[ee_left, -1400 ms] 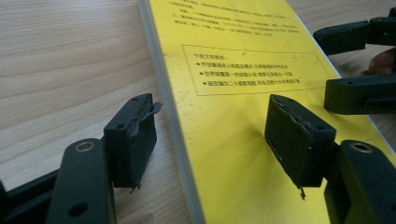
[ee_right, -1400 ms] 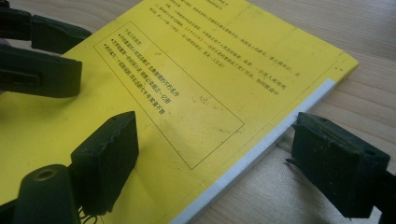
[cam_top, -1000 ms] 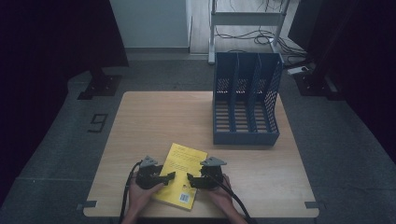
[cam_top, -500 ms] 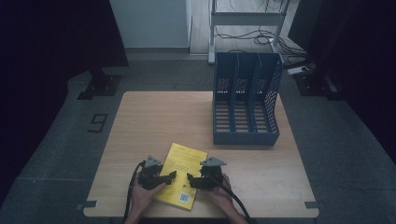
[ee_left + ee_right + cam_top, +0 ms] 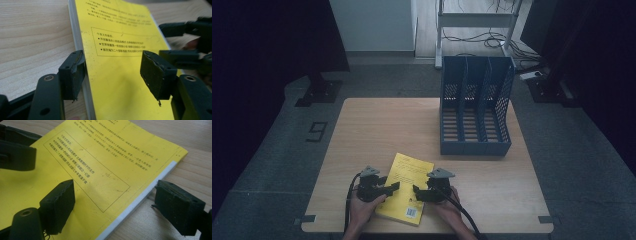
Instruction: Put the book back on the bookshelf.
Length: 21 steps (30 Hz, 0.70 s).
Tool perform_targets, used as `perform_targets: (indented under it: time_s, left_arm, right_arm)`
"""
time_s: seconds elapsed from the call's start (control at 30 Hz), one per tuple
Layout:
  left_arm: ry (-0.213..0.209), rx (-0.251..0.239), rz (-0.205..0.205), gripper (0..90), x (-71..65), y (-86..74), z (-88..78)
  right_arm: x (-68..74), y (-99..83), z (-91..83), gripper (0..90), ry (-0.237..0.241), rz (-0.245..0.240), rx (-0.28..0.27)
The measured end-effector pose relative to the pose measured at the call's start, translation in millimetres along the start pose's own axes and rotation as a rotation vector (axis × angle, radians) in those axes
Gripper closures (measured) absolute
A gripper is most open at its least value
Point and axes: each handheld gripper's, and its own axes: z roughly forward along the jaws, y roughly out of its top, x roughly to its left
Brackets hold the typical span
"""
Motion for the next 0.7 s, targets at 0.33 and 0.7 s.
perform_targets:
  time_s: [0.33,0.7]
  left_arm:
    - [-0.133,-0.103,-0.066,38.9,-2.0,3.7,-13.8]
    - [-0.203,-0.131,-0.097,44.0,4.0,2.9,-15.4]
  right_arm:
    - [0.2,-0.5,-0.6,16.7,0.0,0.007,-0.005]
    - [-0.1,-0.6,-0.8,16.9,0.003,0.012,-0.007]
